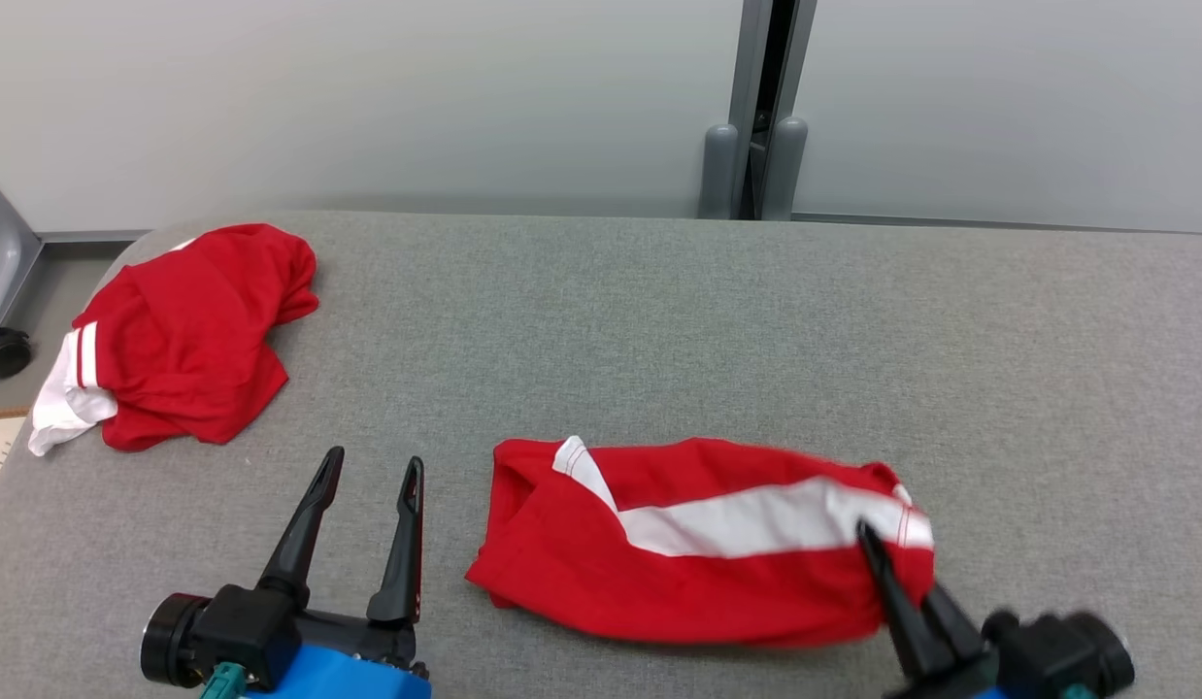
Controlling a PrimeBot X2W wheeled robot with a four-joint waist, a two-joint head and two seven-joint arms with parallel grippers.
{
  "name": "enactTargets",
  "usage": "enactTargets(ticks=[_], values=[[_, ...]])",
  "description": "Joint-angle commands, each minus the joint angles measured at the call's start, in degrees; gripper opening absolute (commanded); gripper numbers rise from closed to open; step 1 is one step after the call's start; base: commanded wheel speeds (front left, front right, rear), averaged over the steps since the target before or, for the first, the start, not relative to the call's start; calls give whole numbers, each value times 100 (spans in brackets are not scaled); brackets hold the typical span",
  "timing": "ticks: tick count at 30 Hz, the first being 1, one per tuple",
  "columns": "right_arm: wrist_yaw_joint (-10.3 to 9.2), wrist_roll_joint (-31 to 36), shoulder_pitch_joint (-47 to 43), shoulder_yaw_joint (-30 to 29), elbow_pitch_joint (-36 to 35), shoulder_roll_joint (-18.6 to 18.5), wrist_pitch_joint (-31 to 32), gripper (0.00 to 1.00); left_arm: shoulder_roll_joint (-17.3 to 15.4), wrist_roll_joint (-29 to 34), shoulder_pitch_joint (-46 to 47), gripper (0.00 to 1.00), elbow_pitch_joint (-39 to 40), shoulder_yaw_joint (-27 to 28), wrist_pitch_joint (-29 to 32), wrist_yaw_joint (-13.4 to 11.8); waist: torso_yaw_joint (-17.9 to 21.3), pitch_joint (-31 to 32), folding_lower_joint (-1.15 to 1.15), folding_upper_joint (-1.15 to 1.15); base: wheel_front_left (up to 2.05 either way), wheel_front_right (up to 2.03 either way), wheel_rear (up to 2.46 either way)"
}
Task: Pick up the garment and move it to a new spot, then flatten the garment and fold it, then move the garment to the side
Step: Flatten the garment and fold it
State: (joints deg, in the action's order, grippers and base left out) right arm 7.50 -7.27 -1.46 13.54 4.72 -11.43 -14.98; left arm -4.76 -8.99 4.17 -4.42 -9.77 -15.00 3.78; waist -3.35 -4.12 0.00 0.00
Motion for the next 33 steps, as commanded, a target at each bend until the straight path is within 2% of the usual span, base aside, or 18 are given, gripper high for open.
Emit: enactTargets(ticks=[1, 7, 8, 9, 10, 12, 18, 22, 28, 33], values=[[-2, -28, -270, 99, -16, -104, -28, 0, 11, 27, -100, 100, -17, 11, -26, 36, 26, 24, 0, 0, 0, 0, 0], [-2, -186, -975, 128, 232, -219, -29, 2, 64, 69, -114, 100, -30, -2, -27, 94, 93, 20, 0, 0, 0, 0, 0], [-2, -221, -1023, 101, 346, -212, -29, 41, 69, 82, -114, 100, -35, 2, -26, 111, 110, 18, 0, 0, 0, 0, 0], [-2, -221, -1008, 45, 359, -189, -30, 93, 73, 89, -113, 100, -43, 5, -26, 124, 127, 15, 0, 0, 0, 0, 0], [-2, -246, -966, -41, 362, -148, -30, 100, 80, 94, -113, 100, -51, 8, -26, 136, 146, 17, 0, 0, 0, 0, 0], [-2, -257, -953, -118, 373, -110, -29, 100, 81, 102, -113, 100, -62, 16, -25, 135, 161, 21, 0, 0, 0, 0, 0], [-2, -52, -754, -943, -99, 206, -29, 100, 106, 137, -100, 100, -90, 36, -23, 176, 230, 19, 0, 0, 0, 0, 0], [-2, 122, -623, -1294, -406, 444, -29, 100, 113, 156, -53, 100, -134, -6, -23, 220, 258, -11, 0, 0, 0, 0, 0], [-2, 274, -397, -1282, -512, 650, -29, 100, 100, 159, 203, 100, -392, -235, -23, 294, 317, -65, 0, 0, 0, 0, 0], [-2, 330, -296, -1173, -436, 693, -29, 100, -36, -9, 695, 100, -1001, -660, 14, 356, 353, -124, 0, 0, 0, 0, 0]])
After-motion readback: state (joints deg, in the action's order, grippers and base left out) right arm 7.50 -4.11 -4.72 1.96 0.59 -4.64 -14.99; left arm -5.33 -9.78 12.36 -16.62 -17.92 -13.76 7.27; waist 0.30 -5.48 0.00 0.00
